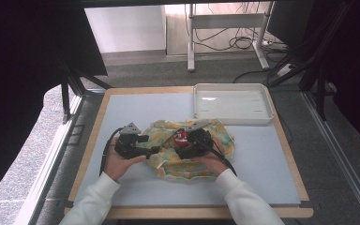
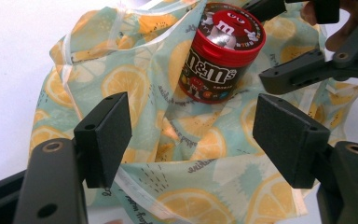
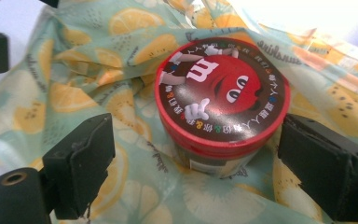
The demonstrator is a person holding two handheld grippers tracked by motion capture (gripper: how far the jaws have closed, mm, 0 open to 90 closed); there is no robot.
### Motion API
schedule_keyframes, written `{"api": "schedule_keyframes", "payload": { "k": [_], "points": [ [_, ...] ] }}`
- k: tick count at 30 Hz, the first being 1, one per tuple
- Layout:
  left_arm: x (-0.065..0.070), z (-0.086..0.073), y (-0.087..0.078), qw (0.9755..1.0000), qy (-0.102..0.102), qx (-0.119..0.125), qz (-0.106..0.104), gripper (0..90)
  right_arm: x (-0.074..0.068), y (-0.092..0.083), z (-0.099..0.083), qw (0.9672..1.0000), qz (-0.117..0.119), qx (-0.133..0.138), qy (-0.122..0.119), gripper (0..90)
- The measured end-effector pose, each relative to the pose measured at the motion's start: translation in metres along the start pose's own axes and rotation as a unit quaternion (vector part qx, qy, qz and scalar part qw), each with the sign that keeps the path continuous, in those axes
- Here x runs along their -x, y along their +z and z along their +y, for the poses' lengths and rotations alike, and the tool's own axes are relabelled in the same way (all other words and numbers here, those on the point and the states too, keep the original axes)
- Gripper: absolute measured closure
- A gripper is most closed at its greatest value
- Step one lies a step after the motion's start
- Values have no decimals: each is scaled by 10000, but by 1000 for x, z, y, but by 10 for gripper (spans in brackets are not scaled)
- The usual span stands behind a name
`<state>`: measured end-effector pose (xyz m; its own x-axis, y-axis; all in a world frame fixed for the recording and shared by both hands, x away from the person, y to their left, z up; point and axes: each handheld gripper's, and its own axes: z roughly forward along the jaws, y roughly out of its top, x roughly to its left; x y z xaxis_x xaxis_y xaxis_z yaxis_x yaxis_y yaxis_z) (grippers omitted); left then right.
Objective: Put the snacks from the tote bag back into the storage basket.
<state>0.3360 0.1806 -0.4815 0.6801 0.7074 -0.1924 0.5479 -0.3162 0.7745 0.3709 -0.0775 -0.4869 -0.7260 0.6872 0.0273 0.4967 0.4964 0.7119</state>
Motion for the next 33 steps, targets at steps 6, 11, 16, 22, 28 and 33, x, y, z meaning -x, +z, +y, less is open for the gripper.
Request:
{"api": "schedule_keyframes", "payload": {
  "k": [6,11,16,22,28,33],
  "points": [
    [0,0,0,10000,4,11,15,285,1,15,4,9997,-168,-127,143,97],
    [-2,-2,2,10000,-11,-2,12,285,4,23,5,9990,-294,-183,288,140],
    [-2,-2,2,10000,-2,4,24,285,3,26,5,9990,-329,-175,262,227],
    [-3,-2,0,10000,-22,32,47,287,2,24,6,9986,-456,-176,181,251],
    [-5,-3,0,10000,-29,26,53,288,3,21,6,9990,-346,-183,215,254],
    [-6,-3,0,10000,-42,23,61,289,0,16,7,9994,-277,-140,140,255]
  ]
}}
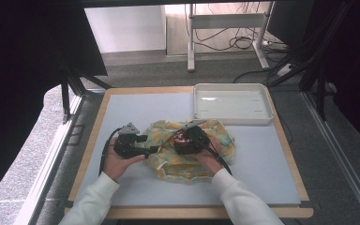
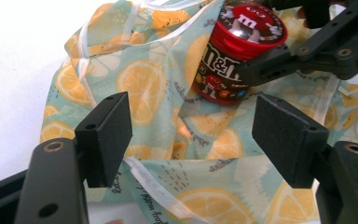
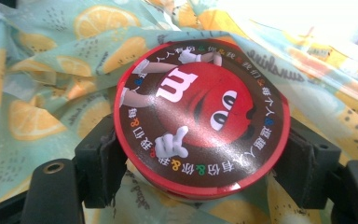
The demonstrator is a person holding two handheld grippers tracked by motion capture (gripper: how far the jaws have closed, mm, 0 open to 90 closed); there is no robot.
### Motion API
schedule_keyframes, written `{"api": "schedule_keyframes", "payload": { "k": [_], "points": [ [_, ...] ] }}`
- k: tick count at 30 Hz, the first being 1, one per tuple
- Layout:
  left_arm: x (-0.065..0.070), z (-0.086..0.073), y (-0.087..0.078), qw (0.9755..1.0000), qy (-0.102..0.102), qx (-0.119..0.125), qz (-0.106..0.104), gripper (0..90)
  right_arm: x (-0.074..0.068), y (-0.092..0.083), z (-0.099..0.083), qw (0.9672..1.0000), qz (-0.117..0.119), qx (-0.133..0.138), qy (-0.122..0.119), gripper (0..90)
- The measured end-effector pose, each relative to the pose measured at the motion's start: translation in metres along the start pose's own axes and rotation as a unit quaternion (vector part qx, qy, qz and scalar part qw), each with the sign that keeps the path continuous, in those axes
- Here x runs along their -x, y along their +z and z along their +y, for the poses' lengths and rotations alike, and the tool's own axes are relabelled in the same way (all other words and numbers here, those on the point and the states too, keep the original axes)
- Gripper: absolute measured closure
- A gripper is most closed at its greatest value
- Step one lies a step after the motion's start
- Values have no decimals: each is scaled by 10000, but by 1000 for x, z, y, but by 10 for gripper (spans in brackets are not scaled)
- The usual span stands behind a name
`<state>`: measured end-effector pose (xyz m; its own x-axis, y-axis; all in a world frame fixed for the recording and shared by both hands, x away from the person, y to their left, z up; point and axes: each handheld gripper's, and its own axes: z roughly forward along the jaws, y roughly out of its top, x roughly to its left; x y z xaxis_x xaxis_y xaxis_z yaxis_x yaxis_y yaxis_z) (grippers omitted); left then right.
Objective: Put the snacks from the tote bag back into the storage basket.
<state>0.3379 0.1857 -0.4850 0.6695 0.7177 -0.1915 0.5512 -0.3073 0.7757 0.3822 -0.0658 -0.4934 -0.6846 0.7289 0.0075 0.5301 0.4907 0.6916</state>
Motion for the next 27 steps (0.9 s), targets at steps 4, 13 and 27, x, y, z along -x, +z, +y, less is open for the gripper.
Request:
{"api": "schedule_keyframes", "payload": {
  "k": [4,13,27],
  "points": [
    [0,0,0,10000,-2,6,12,290,-2,-6,1,10000,67,49,-45,255],
    [-1,-1,0,10000,-5,0,20,290,1,-24,0,9996,194,220,-47,255],
    [-2,-1,0,10000,-4,0,42,292,7,-43,4,9985,301,447,-33,256]
  ]
}}
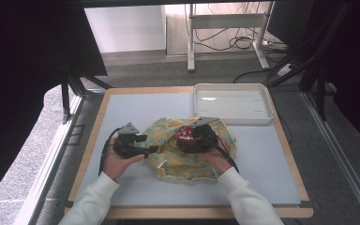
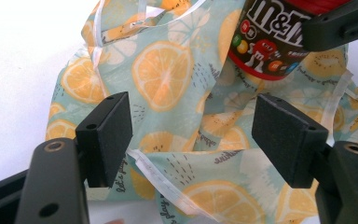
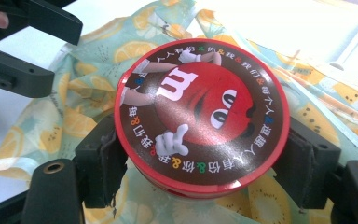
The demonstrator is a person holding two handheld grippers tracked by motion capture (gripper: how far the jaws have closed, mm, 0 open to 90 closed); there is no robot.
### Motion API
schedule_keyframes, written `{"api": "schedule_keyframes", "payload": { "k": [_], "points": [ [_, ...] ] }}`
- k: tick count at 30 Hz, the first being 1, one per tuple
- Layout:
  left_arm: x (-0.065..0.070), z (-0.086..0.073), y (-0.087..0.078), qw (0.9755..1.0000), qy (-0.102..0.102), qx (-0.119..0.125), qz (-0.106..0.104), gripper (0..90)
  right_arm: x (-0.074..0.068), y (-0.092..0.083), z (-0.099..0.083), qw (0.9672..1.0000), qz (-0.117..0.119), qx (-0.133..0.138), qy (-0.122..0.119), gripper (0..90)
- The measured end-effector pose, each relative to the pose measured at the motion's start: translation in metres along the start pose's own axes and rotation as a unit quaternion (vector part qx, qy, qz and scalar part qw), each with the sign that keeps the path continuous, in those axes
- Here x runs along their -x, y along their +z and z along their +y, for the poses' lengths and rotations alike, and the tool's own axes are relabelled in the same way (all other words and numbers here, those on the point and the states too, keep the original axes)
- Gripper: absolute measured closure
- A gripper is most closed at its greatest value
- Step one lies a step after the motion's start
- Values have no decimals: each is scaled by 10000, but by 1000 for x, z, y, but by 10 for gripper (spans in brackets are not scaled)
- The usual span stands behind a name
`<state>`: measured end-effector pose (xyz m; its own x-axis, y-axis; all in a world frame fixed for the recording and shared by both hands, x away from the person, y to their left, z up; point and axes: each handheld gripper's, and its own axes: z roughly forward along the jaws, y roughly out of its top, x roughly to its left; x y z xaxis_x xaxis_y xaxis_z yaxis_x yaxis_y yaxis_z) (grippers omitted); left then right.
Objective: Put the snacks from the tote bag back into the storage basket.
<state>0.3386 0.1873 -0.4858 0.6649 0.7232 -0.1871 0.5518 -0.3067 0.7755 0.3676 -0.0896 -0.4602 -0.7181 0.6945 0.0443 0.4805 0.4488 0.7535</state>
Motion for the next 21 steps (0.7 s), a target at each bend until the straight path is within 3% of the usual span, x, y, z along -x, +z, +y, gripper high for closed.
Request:
{"api": "schedule_keyframes", "payload": {
  "k": [8,21],
  "points": [
    [-1,0,0,10000,-14,1,17,292,1,-13,3,9999,154,4,-63,255],
    [-1,-1,1,10000,-23,-8,22,292,10,-36,8,9996,143,229,-5,256]
  ]
}}
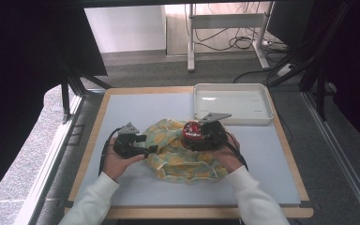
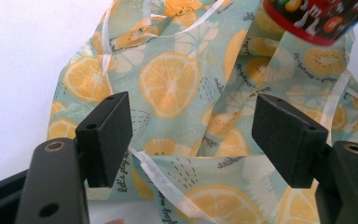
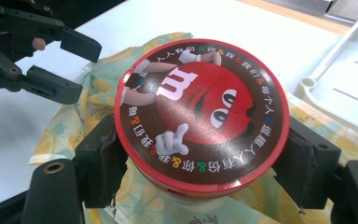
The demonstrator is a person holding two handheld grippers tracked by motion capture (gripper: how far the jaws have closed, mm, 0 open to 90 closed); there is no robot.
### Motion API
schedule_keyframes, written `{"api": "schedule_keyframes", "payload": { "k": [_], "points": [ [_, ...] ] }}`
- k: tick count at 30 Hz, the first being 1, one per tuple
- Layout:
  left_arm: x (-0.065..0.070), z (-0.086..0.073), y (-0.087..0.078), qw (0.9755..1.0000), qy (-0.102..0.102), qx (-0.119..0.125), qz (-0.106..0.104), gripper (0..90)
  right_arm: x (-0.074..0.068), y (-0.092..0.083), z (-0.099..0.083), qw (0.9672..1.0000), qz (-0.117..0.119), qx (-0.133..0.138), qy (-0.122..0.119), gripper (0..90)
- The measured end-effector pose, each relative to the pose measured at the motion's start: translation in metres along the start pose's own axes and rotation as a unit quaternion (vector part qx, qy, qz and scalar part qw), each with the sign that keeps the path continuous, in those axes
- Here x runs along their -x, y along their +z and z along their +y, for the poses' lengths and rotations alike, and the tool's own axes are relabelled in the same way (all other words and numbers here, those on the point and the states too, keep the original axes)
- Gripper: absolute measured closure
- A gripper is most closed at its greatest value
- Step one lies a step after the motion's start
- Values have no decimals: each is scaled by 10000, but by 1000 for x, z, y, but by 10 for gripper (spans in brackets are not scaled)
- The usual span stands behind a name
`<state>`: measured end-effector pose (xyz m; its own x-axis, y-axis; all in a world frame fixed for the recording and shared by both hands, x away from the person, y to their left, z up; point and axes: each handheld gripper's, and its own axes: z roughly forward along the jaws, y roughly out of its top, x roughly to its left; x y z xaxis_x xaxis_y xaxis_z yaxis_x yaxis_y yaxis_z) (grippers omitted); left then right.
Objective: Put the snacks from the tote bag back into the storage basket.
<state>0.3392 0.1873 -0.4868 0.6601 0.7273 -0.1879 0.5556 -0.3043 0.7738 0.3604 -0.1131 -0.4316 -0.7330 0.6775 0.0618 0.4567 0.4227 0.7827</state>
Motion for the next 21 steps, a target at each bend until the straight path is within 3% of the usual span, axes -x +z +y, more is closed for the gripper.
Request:
{"api": "schedule_keyframes", "payload": {
  "k": [21],
  "points": [
    [1,0,2,10000,29,-49,1,292,20,-19,13,9995,-7,296,79,256]
  ]
}}
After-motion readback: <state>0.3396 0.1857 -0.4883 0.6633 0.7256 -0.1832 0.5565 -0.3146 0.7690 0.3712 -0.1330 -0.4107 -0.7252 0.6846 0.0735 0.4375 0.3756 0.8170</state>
